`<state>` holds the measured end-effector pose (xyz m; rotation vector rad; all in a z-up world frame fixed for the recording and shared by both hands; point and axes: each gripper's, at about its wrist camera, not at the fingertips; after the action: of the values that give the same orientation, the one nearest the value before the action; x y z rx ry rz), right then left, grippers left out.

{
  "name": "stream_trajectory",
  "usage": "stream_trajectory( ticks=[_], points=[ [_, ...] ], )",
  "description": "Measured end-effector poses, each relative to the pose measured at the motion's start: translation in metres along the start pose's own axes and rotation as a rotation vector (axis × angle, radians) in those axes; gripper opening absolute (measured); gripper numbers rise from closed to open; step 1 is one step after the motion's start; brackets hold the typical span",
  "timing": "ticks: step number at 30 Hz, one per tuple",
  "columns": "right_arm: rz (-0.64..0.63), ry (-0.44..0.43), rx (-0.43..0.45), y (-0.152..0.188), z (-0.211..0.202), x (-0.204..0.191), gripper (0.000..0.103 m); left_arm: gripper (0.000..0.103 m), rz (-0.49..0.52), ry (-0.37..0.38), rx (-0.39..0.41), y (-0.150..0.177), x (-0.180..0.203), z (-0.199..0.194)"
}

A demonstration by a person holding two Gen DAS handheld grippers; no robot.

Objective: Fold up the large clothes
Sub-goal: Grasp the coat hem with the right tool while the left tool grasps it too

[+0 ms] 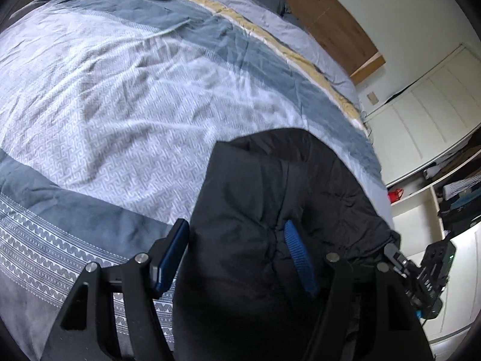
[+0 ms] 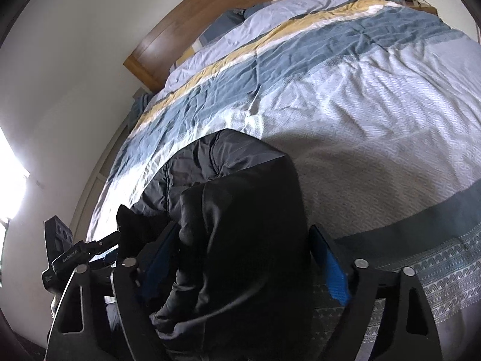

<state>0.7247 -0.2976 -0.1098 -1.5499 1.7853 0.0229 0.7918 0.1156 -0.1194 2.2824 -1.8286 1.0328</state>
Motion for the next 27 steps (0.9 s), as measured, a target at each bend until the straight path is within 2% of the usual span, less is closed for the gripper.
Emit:
stream_trajectory(
  ticks=[1,2,3,4,5,6,9,13,19,27],
  points=[
    [-0.001,0.002,-0.006,-0.001,0.002,-0.002,0.078,0.060,0.014,-0.026,-0.010,0.001,0.004,0.003],
    [-0.004,0.004,-0.012,-0.001,0.004,-0.003,0.070,0.046,0.026,-0.051,-0.011,0.002,0.008,0.005],
    [-0.010,0.012,-0.019,-0.001,0.005,-0.005,0.056,0.036,0.038,-0.077,-0.017,0.004,0.011,0.007],
    [-0.019,0.027,-0.026,-0.001,0.006,-0.007,0.051,0.018,0.047,-0.097,-0.030,0.005,0.014,0.009],
    [-0.022,0.035,-0.032,-0.001,0.006,-0.008,0.040,0.013,0.057,-0.107,-0.038,0.007,0.016,0.010],
    [-0.023,0.036,-0.038,0.000,0.004,-0.009,0.032,0.011,0.074,-0.116,-0.036,0.010,0.019,0.009],
    [-0.029,0.030,-0.048,0.004,-0.004,-0.012,0.020,0.008,0.106,-0.125,-0.028,0.017,0.025,0.000],
    [-0.047,0.008,-0.043,0.015,-0.028,-0.020,0.017,0.006,0.114,-0.107,-0.009,0.031,0.029,-0.029],
    [-0.101,-0.055,-0.024,0.051,-0.088,-0.041,0.016,0.006,0.143,-0.078,0.023,0.068,0.038,-0.094],
    [-0.151,-0.125,-0.001,0.129,-0.165,-0.061,0.017,0.006,0.188,-0.047,0.049,0.142,0.032,-0.180]
  ],
)
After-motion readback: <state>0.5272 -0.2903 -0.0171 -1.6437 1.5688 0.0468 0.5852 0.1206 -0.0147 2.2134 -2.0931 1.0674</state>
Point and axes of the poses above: each gripper's, at about its wrist camera, not at the fingertips, and z roughly the way its jaws point, x to its right, y to its underside, and after that the axes turned 4 degrees about -x, right-handed
